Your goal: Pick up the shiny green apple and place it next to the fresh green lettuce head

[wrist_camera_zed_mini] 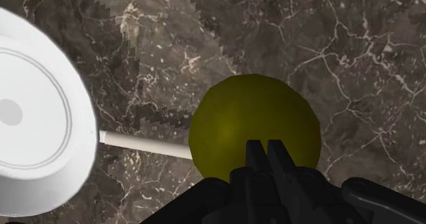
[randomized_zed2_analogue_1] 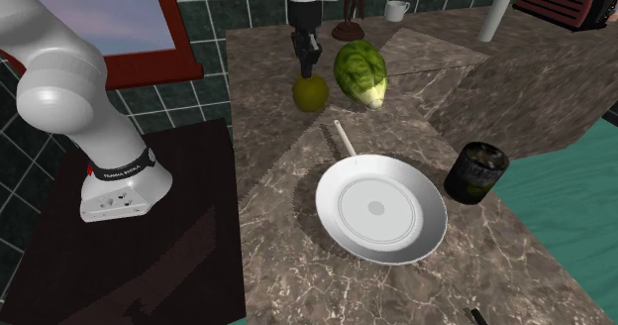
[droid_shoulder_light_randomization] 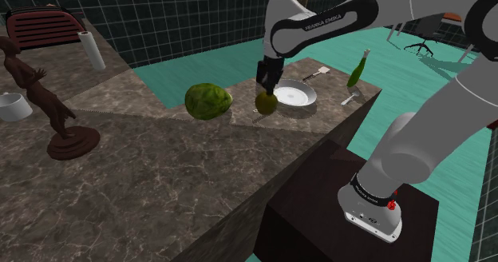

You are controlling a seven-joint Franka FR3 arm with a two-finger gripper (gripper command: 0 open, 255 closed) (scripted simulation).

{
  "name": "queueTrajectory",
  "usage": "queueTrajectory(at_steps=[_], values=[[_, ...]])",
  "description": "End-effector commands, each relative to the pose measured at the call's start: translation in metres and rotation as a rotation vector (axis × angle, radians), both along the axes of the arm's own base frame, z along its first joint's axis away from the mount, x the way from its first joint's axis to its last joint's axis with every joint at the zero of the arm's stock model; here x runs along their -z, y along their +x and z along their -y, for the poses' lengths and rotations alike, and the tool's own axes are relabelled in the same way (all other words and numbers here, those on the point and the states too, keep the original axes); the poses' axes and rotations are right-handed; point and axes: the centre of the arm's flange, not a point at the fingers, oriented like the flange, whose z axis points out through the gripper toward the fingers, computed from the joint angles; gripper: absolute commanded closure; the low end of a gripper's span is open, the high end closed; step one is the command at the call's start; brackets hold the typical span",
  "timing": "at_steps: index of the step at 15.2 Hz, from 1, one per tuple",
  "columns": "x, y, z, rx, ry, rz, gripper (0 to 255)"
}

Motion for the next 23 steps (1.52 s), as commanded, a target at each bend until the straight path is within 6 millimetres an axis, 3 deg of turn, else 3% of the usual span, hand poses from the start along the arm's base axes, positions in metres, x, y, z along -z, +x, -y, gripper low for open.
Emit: queueTrajectory(at_steps=[1,12,19,20,23], values=[[0.011,0.000,-0.001,0.000,0.000,0.001,255],[0.071,0.000,-0.001,0.000,0.000,0.001,255],[0.071,0.000,-0.001,0.000,0.000,0.001,255],[0.071,0.000,-0.001,0.000,0.000,0.001,0],[0.071,0.000,-0.001,0.000,0.000,0.001,0]])
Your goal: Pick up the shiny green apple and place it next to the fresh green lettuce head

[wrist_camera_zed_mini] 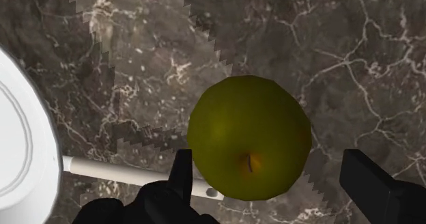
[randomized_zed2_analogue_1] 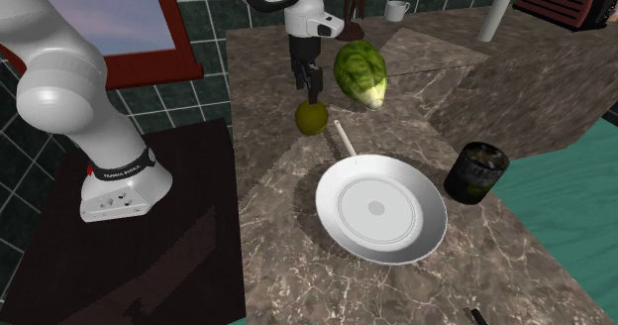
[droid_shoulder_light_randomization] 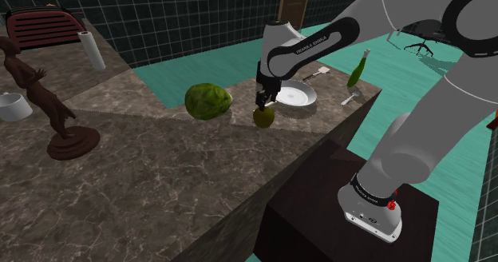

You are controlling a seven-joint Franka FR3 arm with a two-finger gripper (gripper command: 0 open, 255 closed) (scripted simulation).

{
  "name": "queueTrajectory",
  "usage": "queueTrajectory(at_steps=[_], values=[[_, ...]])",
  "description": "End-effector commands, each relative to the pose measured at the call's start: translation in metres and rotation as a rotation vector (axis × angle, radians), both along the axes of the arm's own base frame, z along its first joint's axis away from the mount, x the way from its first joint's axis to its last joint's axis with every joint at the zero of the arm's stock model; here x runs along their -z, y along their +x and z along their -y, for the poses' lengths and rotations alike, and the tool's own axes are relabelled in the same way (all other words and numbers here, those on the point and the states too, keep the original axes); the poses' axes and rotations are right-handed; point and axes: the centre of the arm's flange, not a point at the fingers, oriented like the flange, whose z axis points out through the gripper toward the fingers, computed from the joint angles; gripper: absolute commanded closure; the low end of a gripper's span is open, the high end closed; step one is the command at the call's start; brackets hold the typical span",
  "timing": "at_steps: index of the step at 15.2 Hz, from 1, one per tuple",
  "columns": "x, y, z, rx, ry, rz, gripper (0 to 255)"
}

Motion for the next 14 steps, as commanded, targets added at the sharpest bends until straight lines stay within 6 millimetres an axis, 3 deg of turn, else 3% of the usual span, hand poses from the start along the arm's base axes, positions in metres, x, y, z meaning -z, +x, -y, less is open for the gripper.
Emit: queueTrajectory(at_steps=[1,2,6,14], values=[[0.000,0.000,0.000,0.000,0.000,0.000,0],[0.000,0.000,0.000,0.000,0.000,0.000,0],[-0.050,0.000,-0.003,0.000,0.000,0.000,0],[-0.050,0.000,-0.003,0.000,0.000,0.000,0]])
